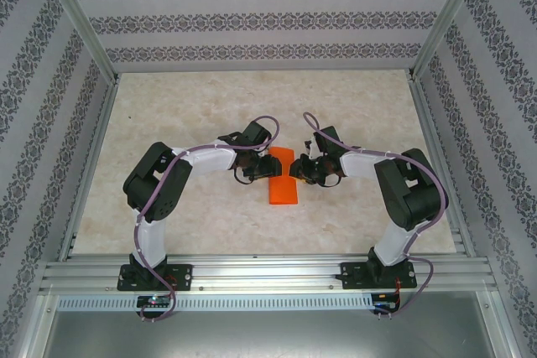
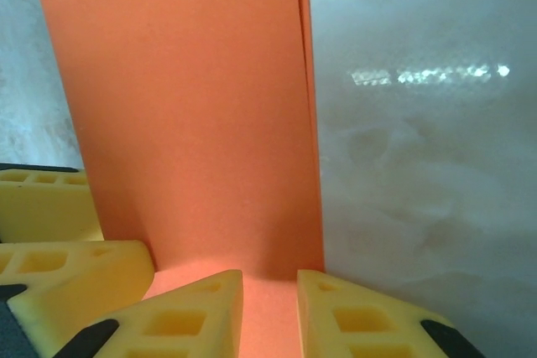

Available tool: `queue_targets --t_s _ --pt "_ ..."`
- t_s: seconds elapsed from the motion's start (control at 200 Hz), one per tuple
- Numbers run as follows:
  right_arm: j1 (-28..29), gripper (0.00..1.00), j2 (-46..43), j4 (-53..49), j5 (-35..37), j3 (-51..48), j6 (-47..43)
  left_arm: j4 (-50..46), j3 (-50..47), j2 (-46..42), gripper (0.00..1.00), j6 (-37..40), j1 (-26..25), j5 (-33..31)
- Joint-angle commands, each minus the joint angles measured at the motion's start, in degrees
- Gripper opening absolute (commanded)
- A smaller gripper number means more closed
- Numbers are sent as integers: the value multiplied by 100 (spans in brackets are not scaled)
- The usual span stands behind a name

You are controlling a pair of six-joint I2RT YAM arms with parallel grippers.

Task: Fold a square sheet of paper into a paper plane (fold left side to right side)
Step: Hold the square sheet of paper at the center of the table, then first fold the square sheet of paper in half at the center of the table.

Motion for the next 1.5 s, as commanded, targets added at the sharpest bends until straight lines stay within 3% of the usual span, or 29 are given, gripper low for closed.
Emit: queue_targets --t_s 0.0,0.29,0.635,0.924,1.084,1.494 --pt "83 24 131 -121 -18 167 -64 12 32 324 50 48 -204 171" --pt "105 24 343 -664 241 292 -306 71 -25 13 51 44 -142 264" --pt "105 21 446 -888 435 318 -401 -178 -334 -994 56 154 285 160" --pt "114 21 485 -929 475 351 -413 1119 -568 -891 29 -195 272 1481" --pt "119 21 502 -964 480 394 -418 1605 -498 -561 24 -386 178 1861" --pt "167 21 532 -1008 510 450 -432 1013 -367 -119 23 -177 78 1383"
